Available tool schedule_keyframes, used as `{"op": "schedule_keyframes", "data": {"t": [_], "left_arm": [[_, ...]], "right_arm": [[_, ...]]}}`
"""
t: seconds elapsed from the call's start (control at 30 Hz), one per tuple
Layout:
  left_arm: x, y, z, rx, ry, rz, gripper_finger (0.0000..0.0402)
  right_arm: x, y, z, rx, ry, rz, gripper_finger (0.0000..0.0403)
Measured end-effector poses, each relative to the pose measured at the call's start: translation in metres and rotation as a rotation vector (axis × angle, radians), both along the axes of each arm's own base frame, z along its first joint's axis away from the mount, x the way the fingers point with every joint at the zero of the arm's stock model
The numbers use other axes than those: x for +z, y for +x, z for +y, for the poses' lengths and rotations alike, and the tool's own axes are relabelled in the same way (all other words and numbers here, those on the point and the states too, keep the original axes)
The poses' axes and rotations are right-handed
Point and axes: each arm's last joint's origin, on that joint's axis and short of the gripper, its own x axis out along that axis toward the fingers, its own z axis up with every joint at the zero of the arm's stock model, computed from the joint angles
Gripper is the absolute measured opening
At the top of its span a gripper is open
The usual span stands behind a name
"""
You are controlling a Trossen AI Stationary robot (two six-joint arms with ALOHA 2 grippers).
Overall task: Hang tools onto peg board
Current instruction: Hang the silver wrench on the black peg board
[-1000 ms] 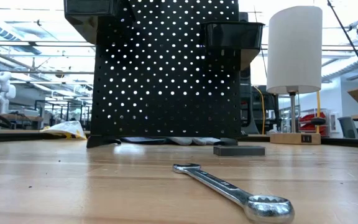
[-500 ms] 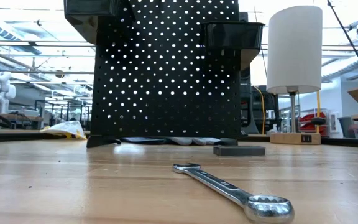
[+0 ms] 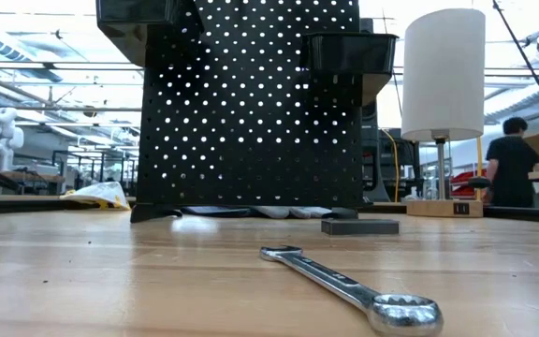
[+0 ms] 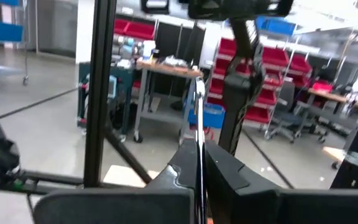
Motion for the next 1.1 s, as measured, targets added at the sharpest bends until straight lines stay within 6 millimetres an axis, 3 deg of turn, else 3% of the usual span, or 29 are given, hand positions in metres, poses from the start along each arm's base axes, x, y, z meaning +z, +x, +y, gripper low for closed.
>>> {"op": "schedule_keyframes", "data": {"t": [0.13,0.5,0.73,0.87,1.1], "left_arm": [[0.004,0.001,-0.009,0.016,0.028,-0.064,0.0012],[0.000,0.019,-0.023,0.066,0.095,-0.097,0.0005],[0.022,0.036,-0.038,-0.153,0.142,-0.217,0.0005],[0.026,0.042,-0.034,-0.215,0.151,-0.245,0.0033],[0.019,0.050,-0.023,-0.158,0.112,-0.188,0.0138]], "right_arm": [[0.008,-0.001,-0.001,-0.007,-0.007,-0.074,0.0006],[0.029,-0.006,-0.006,0.007,-0.019,-0.289,0.0006],[0.033,-0.005,-0.012,0.018,-0.017,-0.345,0.0005],[0.036,-0.006,-0.012,0.023,-0.026,-0.372,0.0005],[0.038,-0.009,-0.010,0.022,-0.044,-0.395,0.0005]]}}
